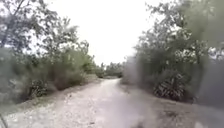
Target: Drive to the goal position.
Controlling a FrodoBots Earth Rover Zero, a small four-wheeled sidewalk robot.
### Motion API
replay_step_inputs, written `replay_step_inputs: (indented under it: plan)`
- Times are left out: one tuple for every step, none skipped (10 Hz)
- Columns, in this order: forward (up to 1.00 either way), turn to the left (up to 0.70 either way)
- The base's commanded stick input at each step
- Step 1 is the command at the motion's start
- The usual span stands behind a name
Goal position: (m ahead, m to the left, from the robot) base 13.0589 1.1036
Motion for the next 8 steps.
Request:
replay_step_inputs:
  plan:
    - [0.45,0.0]
    - [0.45,0.0]
    - [0.45,0.0]
    - [0.45,0.0]
    - [0.45,0.0]
    - [0.45,0.0]
    - [0.45,0.0]
    - [0.45,0.0]
